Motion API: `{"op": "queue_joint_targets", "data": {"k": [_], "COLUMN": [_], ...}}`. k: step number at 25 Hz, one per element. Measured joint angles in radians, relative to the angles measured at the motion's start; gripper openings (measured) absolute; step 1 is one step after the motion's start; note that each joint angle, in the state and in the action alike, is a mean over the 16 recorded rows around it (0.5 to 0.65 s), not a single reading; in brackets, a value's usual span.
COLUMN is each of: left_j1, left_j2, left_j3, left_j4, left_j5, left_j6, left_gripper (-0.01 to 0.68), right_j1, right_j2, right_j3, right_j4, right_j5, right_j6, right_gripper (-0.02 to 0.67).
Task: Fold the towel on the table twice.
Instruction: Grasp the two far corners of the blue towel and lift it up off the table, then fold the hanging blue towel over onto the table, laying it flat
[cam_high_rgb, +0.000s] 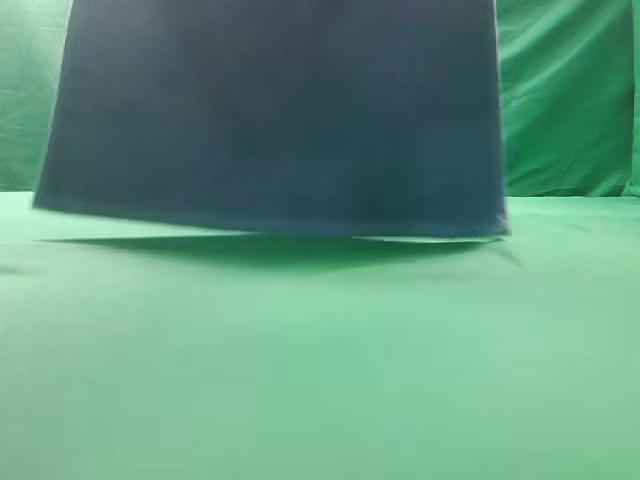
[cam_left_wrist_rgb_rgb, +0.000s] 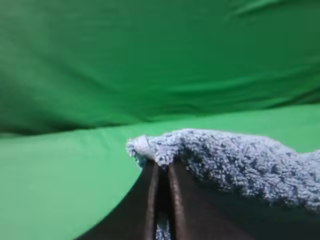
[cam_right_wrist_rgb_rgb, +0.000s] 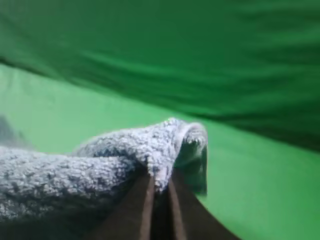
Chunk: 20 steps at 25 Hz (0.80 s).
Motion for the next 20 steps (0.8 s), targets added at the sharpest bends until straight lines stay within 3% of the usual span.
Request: {"op": "queue_joint_targets", "data": {"k": [5,9,20], "left_j1": [0.000,0.000,0.000], "left_j2": [-0.003,-0.004,-0.175], "left_j3": [-0.084,-0.061,0.275], "left_j4": [0.061,0.091,0.070], "left_j5": [-0.004,-0.008,-0.063], "left_j6": [-0.022,-0.059,-0.140], "left_gripper": [0.000,0.000,0.000], "right_j1": [-0.001,-0.001,0.007], "right_j2": [-0.002,0.000,-0.010], "right_j3": [-0.104,-0.121,-0.091], "right_j4": [-0.001,-0.001,0.010], "right_j5": [-0.009,0.007,0.175], "right_j6": [-0.049,-0.078,-0.066], "right_gripper": [0.000,0.000,0.000]}}
